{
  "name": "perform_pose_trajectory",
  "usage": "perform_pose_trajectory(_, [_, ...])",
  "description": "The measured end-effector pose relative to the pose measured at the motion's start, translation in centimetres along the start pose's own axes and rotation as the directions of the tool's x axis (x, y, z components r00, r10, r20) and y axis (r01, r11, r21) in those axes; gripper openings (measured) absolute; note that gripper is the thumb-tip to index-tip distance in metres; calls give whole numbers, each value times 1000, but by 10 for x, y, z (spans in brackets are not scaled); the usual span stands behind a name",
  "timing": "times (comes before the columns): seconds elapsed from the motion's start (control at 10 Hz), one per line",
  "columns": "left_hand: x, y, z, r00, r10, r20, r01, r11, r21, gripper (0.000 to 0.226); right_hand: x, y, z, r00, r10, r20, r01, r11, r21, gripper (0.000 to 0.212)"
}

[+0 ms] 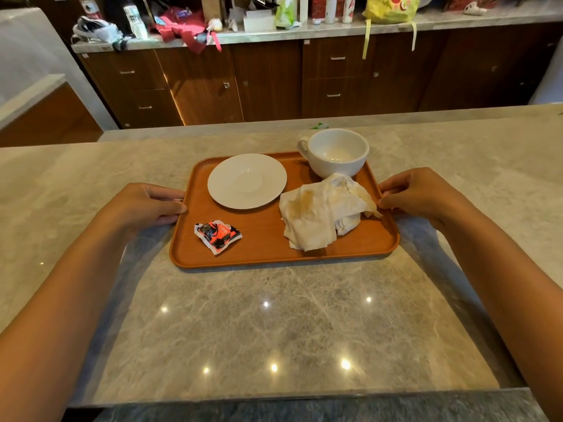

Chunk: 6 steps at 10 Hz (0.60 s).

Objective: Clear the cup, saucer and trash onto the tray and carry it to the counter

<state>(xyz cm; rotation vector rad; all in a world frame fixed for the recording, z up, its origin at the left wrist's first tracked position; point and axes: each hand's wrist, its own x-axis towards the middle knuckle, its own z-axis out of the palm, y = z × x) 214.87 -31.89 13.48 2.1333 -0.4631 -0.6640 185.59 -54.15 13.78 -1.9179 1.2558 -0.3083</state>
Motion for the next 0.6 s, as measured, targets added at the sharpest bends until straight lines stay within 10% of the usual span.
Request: perform_pose_trajectory(0.6, [-28,-7,-5,1000,5,-5,-5,1000,1,33,-19,4,4,993,-63,-103,60,998,-26,5])
